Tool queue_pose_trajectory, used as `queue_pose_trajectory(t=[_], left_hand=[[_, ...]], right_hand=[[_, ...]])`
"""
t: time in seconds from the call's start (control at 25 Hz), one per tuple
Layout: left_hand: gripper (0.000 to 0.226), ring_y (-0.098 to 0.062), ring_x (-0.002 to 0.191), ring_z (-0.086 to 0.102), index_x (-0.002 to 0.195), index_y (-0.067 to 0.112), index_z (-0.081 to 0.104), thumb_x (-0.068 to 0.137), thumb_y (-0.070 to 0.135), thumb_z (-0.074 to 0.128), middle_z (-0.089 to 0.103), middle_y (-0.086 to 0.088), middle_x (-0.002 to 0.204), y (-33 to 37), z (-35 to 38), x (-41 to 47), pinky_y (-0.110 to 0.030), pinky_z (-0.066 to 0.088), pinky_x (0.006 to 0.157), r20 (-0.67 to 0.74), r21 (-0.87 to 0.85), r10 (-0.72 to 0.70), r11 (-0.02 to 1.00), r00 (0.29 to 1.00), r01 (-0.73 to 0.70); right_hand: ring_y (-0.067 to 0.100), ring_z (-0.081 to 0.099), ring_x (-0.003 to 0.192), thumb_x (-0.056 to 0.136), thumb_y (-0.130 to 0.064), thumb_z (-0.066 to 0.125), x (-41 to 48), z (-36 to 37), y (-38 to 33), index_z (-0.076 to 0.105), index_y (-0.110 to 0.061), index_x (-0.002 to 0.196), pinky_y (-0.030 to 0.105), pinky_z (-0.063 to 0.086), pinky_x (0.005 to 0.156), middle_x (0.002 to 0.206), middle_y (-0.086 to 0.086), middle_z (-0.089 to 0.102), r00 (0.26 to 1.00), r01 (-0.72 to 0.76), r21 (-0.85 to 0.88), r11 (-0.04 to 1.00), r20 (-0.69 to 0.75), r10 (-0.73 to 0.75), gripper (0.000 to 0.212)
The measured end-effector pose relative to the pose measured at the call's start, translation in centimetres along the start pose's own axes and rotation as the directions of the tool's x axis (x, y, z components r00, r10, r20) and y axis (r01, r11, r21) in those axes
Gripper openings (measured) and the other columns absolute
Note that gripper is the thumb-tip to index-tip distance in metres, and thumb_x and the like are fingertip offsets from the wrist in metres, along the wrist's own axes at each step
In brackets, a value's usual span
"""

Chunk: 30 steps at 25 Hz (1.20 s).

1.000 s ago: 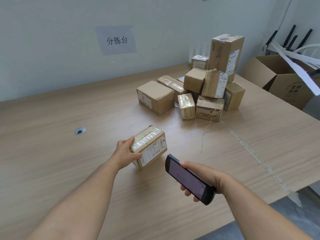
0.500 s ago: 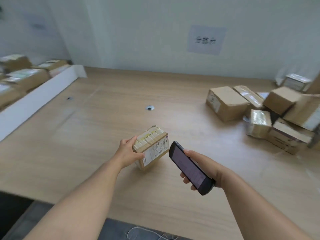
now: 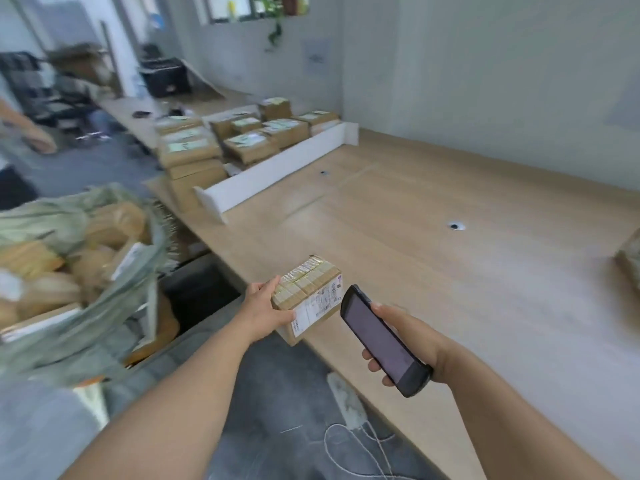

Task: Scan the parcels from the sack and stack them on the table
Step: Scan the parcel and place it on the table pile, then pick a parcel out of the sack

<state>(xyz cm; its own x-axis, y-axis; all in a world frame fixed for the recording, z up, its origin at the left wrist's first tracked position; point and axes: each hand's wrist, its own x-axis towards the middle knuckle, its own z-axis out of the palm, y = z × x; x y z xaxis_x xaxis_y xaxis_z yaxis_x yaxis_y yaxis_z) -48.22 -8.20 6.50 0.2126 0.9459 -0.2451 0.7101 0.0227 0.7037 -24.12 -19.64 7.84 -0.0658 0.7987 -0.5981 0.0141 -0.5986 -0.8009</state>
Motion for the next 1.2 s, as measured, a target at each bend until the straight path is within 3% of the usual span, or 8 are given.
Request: queue_pose_trajectory(t=[0.16, 0.44, 0.72, 0.92, 1.04, 1.2], left_hand=[[0.089, -0.018, 0.132, 0.033, 0.153, 0.020, 0.017, 0.083, 0.023, 0.072, 0.022, -0.004, 0.143, -5.6, -4.9, -3.5, -0.029, 0.027, 0.110, -0.138, -0.005, -0.124, 0.992, 0.983, 0.124], [0.092, -0.022, 0.132, 0.035, 0.153, 0.021, 0.018, 0.081, 0.026, 0.074, 0.024, -0.005, 0.143, -15.0, -14.3, -6.3, -0.031, 0.028, 0.109, -0.307, -0.094, -0.266, 0.964, 0.914, 0.249], [0.093, -0.025, 0.128, 0.039, 0.154, 0.024, 0.016, 0.081, 0.032, 0.073, 0.019, -0.007, 0.149, -24.8, -27.4, -4.2, -0.036, 0.034, 0.107, -0.444, -0.178, -0.339, 0.941, 0.829, 0.289], [0.090, -0.031, 0.128, 0.040, 0.152, 0.025, 0.017, 0.082, 0.040, 0.071, 0.018, -0.010, 0.149, -29.1, -34.9, 0.9, -0.041, 0.040, 0.104, -0.546, -0.115, -0.363, 0.925, 0.755, 0.361], [0.093, -0.034, 0.127, 0.042, 0.152, 0.024, 0.015, 0.080, 0.053, 0.067, 0.017, -0.012, 0.149, -30.6, -36.6, 4.9, -0.041, 0.043, 0.096, -0.538, -0.109, -0.412, 0.899, 0.735, 0.424], [0.080, -0.030, 0.123, 0.048, 0.144, 0.018, 0.037, 0.082, 0.063, 0.059, 0.039, -0.012, 0.146, -31.5, -36.1, 8.9, -0.033, 0.041, 0.085, -0.315, 0.041, -0.464, 0.865, 0.828, 0.500]], right_hand=[[0.025, 0.063, 0.066, 0.100, -0.056, 0.039, 2.7, 6.1, -1.1, 0.060, -0.006, 0.104, 0.034, 0.050, 0.059, 0.079, 0.013, 0.065, 0.983, -0.061, -0.052, 0.997, 0.172, 0.069, 0.054], [0.023, 0.061, 0.067, 0.090, -0.068, 0.049, 7.8, 18.1, -5.3, 0.065, -0.006, 0.087, 0.032, 0.048, 0.059, 0.075, 0.010, 0.066, 0.941, -0.124, -0.229, 0.966, 0.282, 0.188, 0.064], [0.024, 0.064, 0.074, 0.094, -0.063, 0.047, 14.4, 30.5, -11.6, 0.067, -0.001, 0.104, 0.035, 0.053, 0.061, 0.088, 0.015, 0.067, 0.912, -0.027, -0.333, 0.942, 0.379, 0.160, 0.066], [0.024, 0.062, 0.073, 0.095, -0.063, 0.046, 19.6, 36.4, -14.7, 0.066, -0.003, 0.101, 0.035, 0.052, 0.062, 0.085, 0.014, 0.065, 0.900, -0.038, -0.315, 0.948, 0.401, 0.170, 0.063], [0.025, 0.062, 0.075, 0.095, -0.062, 0.046, 22.1, 38.2, -16.0, 0.066, -0.005, 0.099, 0.035, 0.051, 0.064, 0.086, 0.014, 0.066, 0.907, -0.047, -0.304, 0.951, 0.387, 0.168, 0.061], [0.024, 0.062, 0.073, 0.096, -0.062, 0.043, 24.2, 38.9, -17.0, 0.066, -0.007, 0.095, 0.035, 0.051, 0.063, 0.082, 0.013, 0.066, 0.920, -0.050, -0.307, 0.950, 0.356, 0.164, 0.060]])
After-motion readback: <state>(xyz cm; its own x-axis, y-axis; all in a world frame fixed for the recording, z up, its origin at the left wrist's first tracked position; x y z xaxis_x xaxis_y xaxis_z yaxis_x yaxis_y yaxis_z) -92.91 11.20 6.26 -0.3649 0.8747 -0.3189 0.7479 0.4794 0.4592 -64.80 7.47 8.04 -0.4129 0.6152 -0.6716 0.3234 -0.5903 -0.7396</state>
